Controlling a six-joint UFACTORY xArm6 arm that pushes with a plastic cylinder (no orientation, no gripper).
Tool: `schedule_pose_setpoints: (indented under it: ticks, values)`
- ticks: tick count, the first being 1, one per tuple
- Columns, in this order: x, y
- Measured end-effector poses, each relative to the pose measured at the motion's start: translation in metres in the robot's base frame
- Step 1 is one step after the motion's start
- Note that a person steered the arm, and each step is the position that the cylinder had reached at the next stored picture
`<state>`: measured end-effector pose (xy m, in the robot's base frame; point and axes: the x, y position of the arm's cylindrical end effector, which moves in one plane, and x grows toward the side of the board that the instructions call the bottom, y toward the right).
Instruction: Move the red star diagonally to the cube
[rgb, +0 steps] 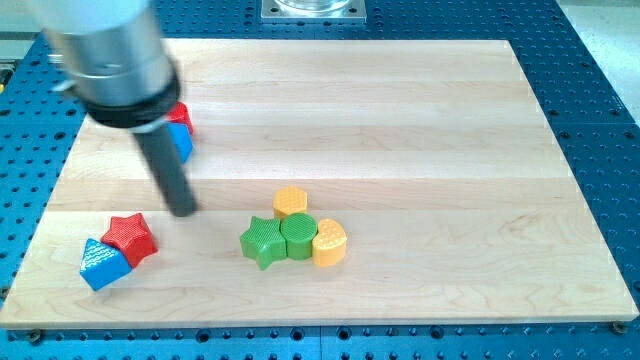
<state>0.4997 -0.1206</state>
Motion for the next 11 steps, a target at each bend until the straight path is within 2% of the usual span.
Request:
schedule_pose_setpoints:
  ticks: [1, 2, 4, 5, 6, 7, 9, 10, 11]
  values:
    - [0.012, 0.044]
    - [0.038, 0.005]
    - [0.049, -0.093]
    - [0.043, -0.029]
    - [0.074, 0.018]
    - [0.117, -0.016]
    - [0.107, -0.094]
    - [0.094, -0.103]
    - [0.034, -0.028]
